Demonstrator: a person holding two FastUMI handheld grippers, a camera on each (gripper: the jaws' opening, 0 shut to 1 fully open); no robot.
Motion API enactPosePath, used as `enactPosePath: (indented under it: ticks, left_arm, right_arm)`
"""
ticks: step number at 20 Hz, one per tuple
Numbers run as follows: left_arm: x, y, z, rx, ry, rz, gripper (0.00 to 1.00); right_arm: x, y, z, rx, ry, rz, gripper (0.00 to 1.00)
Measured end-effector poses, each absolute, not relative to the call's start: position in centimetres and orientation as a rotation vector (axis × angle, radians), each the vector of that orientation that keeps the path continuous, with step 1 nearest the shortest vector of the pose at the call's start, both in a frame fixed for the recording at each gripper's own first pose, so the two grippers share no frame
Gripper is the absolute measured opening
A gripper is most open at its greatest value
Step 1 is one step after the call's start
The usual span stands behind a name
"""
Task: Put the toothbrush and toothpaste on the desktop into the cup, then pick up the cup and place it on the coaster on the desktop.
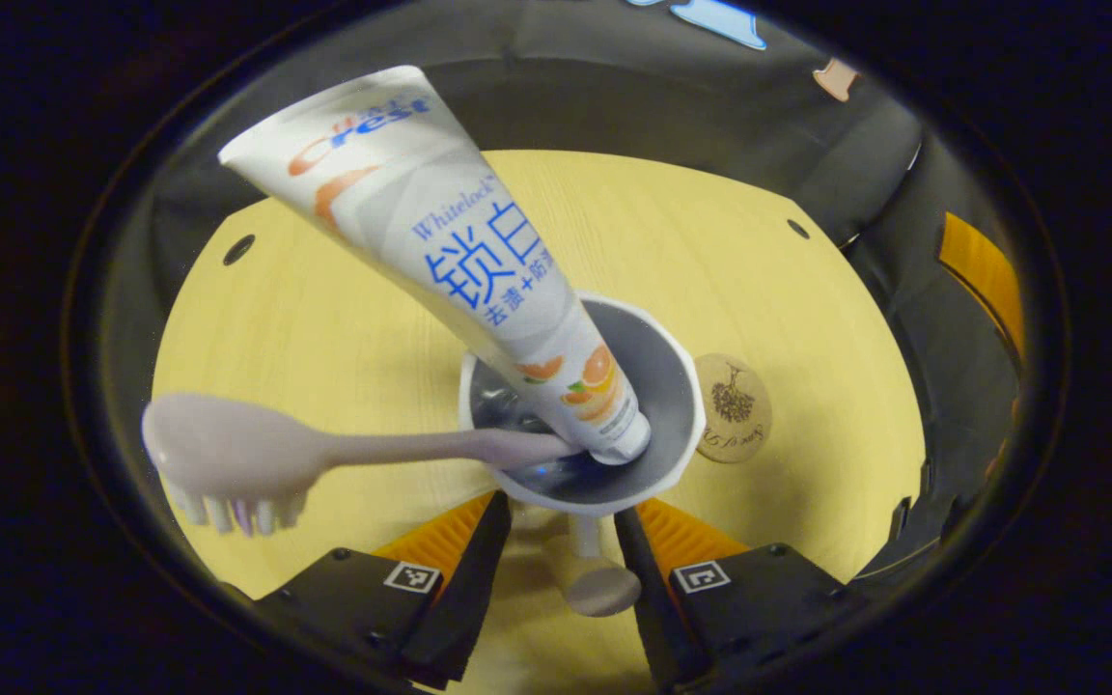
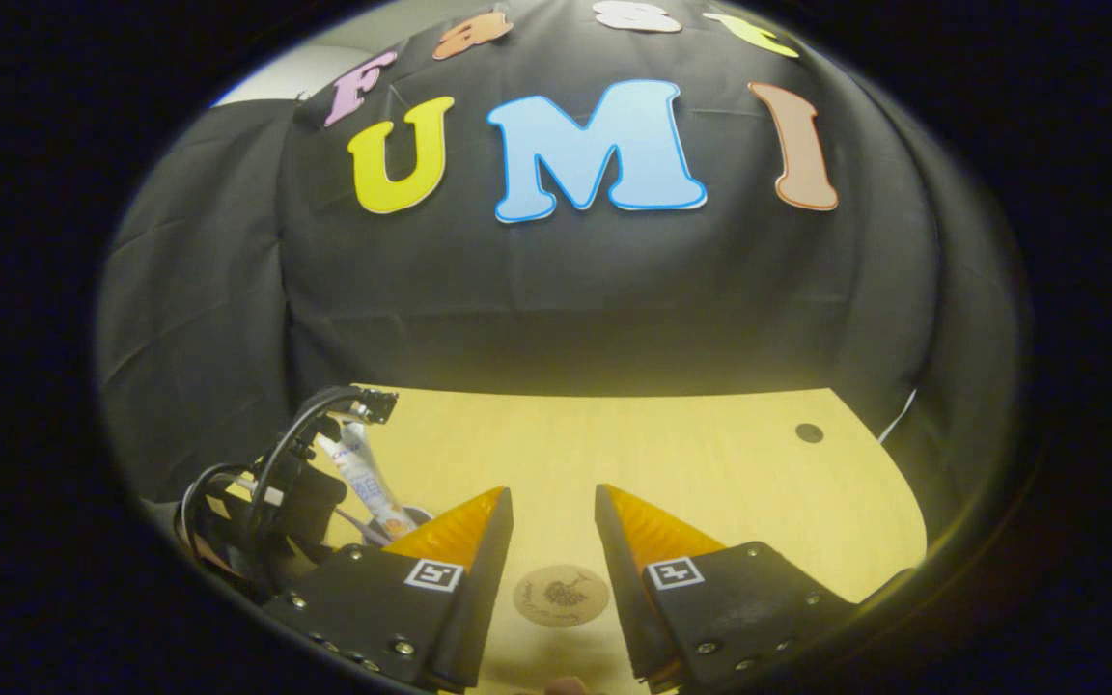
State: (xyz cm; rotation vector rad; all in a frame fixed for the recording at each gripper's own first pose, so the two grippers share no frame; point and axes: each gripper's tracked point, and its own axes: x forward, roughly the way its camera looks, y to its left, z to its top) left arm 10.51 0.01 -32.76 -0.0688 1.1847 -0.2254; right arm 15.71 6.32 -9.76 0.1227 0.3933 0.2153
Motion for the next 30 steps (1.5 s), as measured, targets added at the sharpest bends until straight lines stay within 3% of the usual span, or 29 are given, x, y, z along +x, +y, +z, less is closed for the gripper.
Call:
enactPosePath:
  ticks: [1, 2, 5, 7, 8, 11, 14, 19, 27, 28, 30]
  left_arm:
    - [10.6, -0.1, -32.9, -0.063, 1.193, -0.221, 0.73]
    - [10.5, -0.3, -33.3, -0.059, 1.202, -0.215, 0.65]
    - [9.2, -0.4, -33.7, -0.066, 1.256, -0.195, 0.63]
    - [9.2, -0.1, -34.2, -0.044, 1.260, -0.180, 0.41]
    - [9.3, -0.5, -34.3, -0.038, 1.256, -0.178, 0.48]
    - [9.6, -0.1, -34.4, 0.011, 1.229, -0.167, 0.37]
    - [9.8, -0.3, -34.3, 0.023, 1.204, -0.173, 0.35]
    - [10.4, -0.8, -34.0, 0.036, 1.152, -0.177, 0.35]
    - [9.7, -0.3, -34.1, 0.034, 1.123, -0.287, 0.35]
    - [9.6, -0.4, -33.9, 0.032, 1.127, -0.298, 0.41]
    - [9.4, -0.3, -33.7, 0.028, 1.137, -0.314, 0.41]
  right_arm:
    - [15.7, 6.2, -9.9, 0.126, 0.399, 0.216, 0.55]
    - [15.6, 6.1, -10.0, 0.131, 0.402, 0.216, 0.55]
    - [15.6, 5.6, -10.3, 0.132, 0.411, 0.216, 0.55]
    - [15.6, 5.4, -10.6, 0.133, 0.417, 0.216, 0.55]
    - [15.6, 5.3, -10.6, 0.135, 0.418, 0.217, 0.55]
    - [15.6, 4.8, -10.9, 0.142, 0.424, 0.217, 0.55]
    - [15.7, 4.4, -11.1, 0.149, 0.427, 0.219, 0.55]
    - [15.7, 3.0, -11.1, 0.158, 0.424, 0.205, 0.55]
    - [15.0, -0.1, -10.9, 0.162, 0.412, 0.184, 0.54]
    - [14.9, -0.7, -10.9, 0.164, 0.413, 0.180, 0.55]
    - [14.6, -1.9, -11.1, 0.173, 0.416, 0.168, 0.54]
